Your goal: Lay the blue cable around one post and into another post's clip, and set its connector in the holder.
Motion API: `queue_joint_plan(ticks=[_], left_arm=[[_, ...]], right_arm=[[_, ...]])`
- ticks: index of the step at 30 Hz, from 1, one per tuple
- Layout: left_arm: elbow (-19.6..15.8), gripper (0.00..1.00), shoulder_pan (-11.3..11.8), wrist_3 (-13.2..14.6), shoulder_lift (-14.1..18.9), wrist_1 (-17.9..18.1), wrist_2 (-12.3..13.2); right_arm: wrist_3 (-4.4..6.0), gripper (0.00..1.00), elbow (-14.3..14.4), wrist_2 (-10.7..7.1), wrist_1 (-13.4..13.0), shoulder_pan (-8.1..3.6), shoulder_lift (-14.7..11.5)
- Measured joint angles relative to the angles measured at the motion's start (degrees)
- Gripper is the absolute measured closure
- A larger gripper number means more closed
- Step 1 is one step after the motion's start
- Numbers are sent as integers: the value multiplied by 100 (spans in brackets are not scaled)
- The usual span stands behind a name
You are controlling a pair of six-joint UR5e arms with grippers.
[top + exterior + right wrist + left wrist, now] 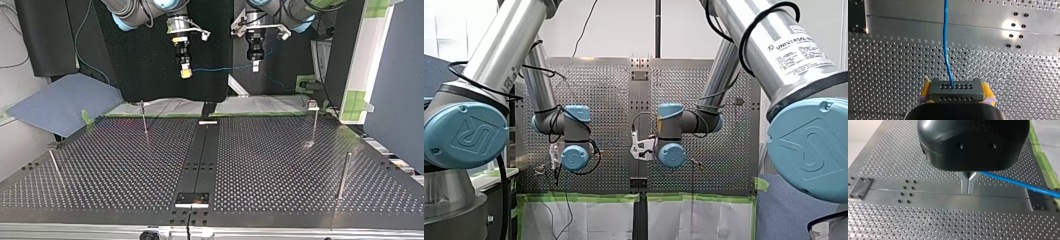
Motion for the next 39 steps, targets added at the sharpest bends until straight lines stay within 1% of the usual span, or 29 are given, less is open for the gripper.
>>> queue_joint_plan(ticks=[4, 11, 28, 29, 31, 34, 36, 39], left_arm=[[15, 100, 13, 7, -14, 17, -2], [41, 100, 167, 25, -123, 130, 0], [44, 100, 185, 26, -132, 141, 0], [44, 100, 185, 26, -132, 141, 0], [44, 100, 185, 26, -132, 141, 0], [44, 100, 185, 26, -132, 141, 0], [44, 100, 185, 26, -132, 141, 0], [44, 100, 185, 26, -132, 141, 0]], right_arm=[[0, 100, 0, 4, 4, 0, 0], [0, 100, 0, 8, 8, 0, 0], [4, 100, -4, 5, 13, 4, 4], [16, 100, -14, -7, 25, 15, 15], [59, 100, -38, -65, 94, 84, 84], [92, 100, -55, -117, 227, 184, 219], [100, 100, -58, -131, 323, 216, 313], [104, 100, -60, -138, 464, 232, 442]])
